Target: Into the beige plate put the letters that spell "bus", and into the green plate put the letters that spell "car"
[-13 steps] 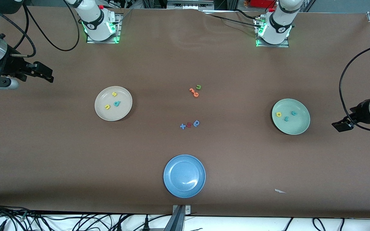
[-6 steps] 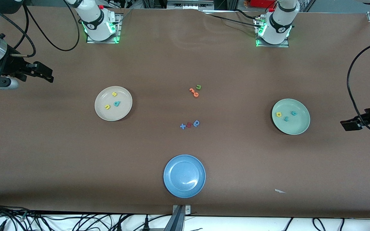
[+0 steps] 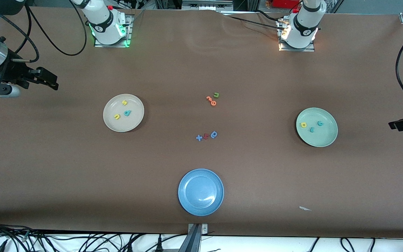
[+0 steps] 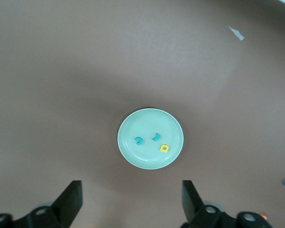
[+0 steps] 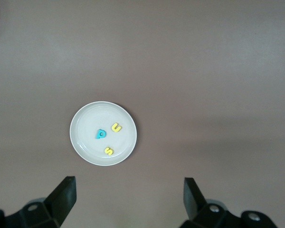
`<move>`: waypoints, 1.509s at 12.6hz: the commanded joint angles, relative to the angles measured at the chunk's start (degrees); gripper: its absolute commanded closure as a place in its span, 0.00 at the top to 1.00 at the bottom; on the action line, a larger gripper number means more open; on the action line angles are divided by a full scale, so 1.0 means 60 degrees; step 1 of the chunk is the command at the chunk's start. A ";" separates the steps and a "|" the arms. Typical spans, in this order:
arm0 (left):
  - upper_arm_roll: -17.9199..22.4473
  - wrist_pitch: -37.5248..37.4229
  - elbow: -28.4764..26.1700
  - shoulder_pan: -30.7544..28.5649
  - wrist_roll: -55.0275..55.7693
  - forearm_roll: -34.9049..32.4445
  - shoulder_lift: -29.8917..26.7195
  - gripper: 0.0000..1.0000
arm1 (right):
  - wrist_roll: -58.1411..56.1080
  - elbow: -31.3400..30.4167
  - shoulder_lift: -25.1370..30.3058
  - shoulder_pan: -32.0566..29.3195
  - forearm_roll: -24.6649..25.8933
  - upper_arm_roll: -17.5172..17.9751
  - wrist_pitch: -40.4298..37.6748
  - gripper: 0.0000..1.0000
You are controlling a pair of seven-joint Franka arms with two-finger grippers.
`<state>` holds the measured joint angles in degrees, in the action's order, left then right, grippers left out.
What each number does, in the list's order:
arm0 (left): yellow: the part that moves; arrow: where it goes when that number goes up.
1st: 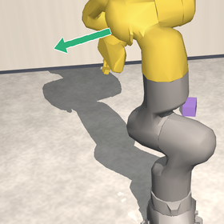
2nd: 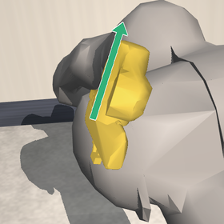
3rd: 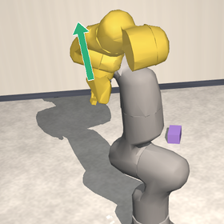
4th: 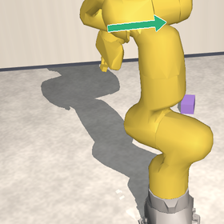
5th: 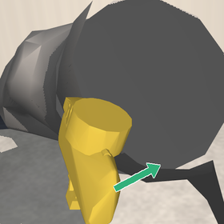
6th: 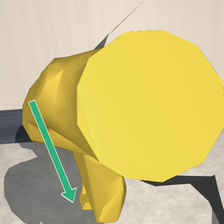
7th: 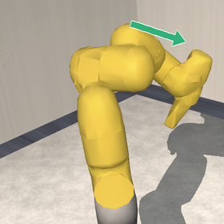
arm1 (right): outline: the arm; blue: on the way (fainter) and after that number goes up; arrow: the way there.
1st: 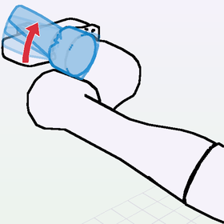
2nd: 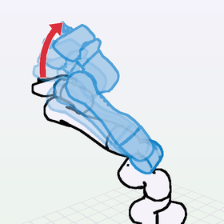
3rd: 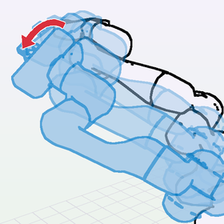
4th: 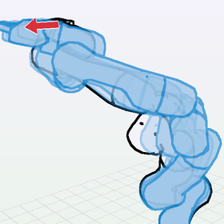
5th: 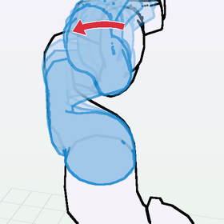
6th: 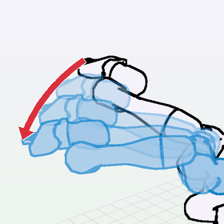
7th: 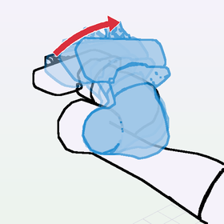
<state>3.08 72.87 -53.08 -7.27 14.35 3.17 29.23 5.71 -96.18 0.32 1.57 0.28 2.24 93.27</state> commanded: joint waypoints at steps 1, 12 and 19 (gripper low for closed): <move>0.0132 0.0856 -0.1749 0.0172 -0.0209 0.0234 -0.1146 0.91 | -0.0131 0.0063 0.0063 0.0016 0.0115 -0.0007 -0.0091 1.00; -0.1070 0.4905 -0.8176 -0.0207 -0.0941 -0.0076 -0.5195 1.00 | -0.0131 0.0063 0.0063 0.0016 0.0115 -0.0008 -0.0105 1.00; -0.1070 0.4846 -0.7677 -0.0340 -0.2214 -0.0177 -0.4917 1.00 | -0.0131 0.0063 0.0063 0.0016 0.0130 -0.0008 -0.0091 1.00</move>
<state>-3.10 101.94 -100.06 -8.89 3.80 1.30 -0.56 5.71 -96.18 0.32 1.58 0.29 2.23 93.27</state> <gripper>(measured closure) 0.000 0.000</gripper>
